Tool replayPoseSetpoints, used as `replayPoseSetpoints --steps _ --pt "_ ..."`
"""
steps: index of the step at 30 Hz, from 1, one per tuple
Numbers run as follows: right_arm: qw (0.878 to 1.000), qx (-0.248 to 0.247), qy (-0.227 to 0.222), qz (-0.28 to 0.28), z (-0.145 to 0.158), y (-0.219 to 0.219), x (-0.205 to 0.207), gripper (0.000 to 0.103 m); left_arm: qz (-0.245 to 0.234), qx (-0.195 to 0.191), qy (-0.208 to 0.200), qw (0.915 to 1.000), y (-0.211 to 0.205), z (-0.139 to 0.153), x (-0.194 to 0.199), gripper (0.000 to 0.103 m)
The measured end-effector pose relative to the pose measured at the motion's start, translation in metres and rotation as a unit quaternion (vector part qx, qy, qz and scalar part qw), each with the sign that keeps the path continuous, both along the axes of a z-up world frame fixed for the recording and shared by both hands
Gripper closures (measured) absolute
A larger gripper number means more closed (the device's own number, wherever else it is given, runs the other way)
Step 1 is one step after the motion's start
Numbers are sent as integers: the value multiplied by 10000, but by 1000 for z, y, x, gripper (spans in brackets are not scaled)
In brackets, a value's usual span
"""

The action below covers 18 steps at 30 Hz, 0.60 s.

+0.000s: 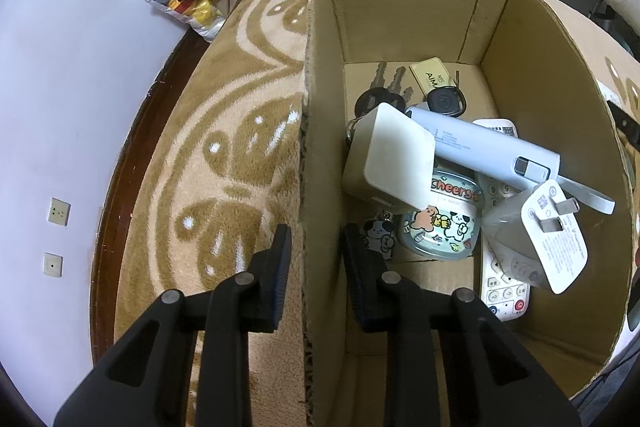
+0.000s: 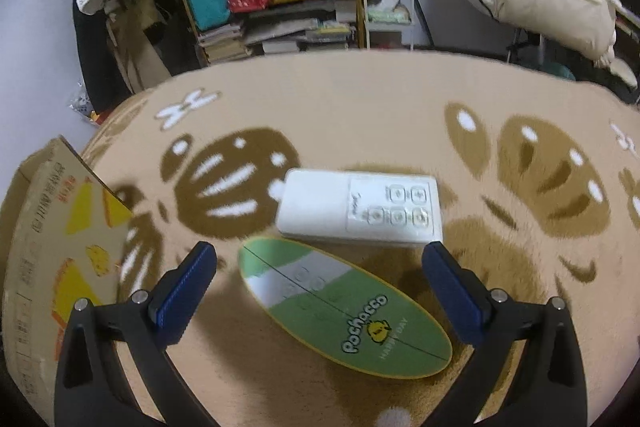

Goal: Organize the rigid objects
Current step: 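Move the right tool back to the green oval Pochacco board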

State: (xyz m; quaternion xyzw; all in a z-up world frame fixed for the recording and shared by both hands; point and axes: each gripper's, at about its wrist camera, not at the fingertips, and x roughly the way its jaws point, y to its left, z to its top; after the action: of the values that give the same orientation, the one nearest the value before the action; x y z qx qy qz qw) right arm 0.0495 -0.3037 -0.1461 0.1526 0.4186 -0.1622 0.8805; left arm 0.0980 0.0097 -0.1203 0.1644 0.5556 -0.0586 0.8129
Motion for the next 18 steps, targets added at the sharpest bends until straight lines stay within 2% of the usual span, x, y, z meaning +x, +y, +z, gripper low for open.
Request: replayPoseSetpoints --steps 4,7,18 --pt "9996 109 247 -94 -19 -8 0 0 3 0 -2 10000 0 1 -1 77" --pt "9985 412 346 -117 -30 -13 -3 0 3 -1 -1 10000 0 1 -1 77" --pt "9967 524 613 -23 -27 -4 -3 0 -3 16 -10 10000 1 0 -1 76"
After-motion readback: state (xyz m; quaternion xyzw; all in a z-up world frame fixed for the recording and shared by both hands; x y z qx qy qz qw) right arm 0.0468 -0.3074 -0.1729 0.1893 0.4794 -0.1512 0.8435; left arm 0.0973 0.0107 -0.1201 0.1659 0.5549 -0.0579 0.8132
